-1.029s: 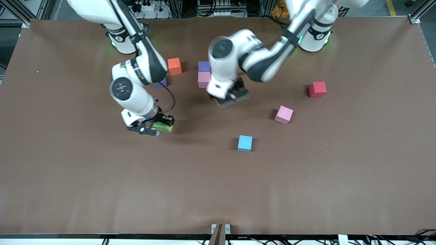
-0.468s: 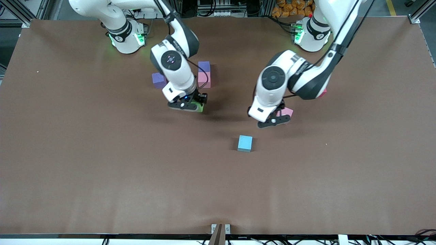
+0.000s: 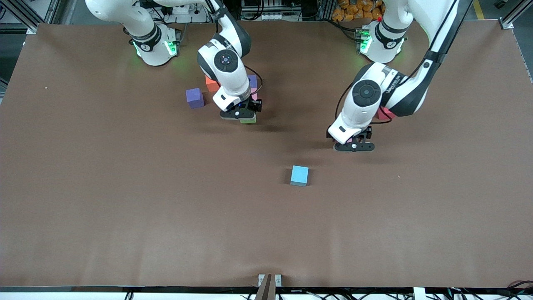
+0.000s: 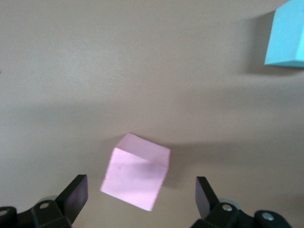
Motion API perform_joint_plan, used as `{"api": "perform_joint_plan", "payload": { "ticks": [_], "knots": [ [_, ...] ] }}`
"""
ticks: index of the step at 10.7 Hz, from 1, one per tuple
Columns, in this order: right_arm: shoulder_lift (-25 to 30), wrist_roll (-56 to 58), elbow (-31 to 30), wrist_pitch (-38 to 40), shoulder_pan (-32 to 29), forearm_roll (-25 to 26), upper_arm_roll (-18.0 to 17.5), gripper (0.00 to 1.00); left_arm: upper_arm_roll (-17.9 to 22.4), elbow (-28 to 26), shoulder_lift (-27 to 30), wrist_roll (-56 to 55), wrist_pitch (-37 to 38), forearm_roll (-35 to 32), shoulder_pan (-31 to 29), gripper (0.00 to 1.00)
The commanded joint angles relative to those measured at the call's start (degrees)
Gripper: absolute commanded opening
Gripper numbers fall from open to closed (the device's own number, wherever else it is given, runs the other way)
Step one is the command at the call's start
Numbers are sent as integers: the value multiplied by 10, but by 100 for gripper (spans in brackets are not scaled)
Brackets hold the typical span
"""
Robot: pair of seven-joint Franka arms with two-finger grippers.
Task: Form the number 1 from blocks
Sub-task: 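Place the green cube in line with the right gripper while the left grasps pink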
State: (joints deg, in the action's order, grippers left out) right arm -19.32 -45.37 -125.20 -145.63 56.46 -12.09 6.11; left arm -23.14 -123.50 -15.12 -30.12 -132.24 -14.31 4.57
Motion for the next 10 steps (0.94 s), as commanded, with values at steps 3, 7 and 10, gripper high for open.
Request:
{"api": "perform_joint_plan", "payload": {
  "ticks": [3,7,10],
  "knots": [
    [-23,-19,-8,-24,15,0,0,58,-10,-17,-13,167,-12,-12,-40,100],
    [-26,-20,-8,-23,18,0,0,59,-13,-17,-33,165,-28,-12,-22,100],
    [-22,-19,-8,-18,19,1,1,100,-15,-16,-40,167,-28,-12,-23,100]
  ]
}}
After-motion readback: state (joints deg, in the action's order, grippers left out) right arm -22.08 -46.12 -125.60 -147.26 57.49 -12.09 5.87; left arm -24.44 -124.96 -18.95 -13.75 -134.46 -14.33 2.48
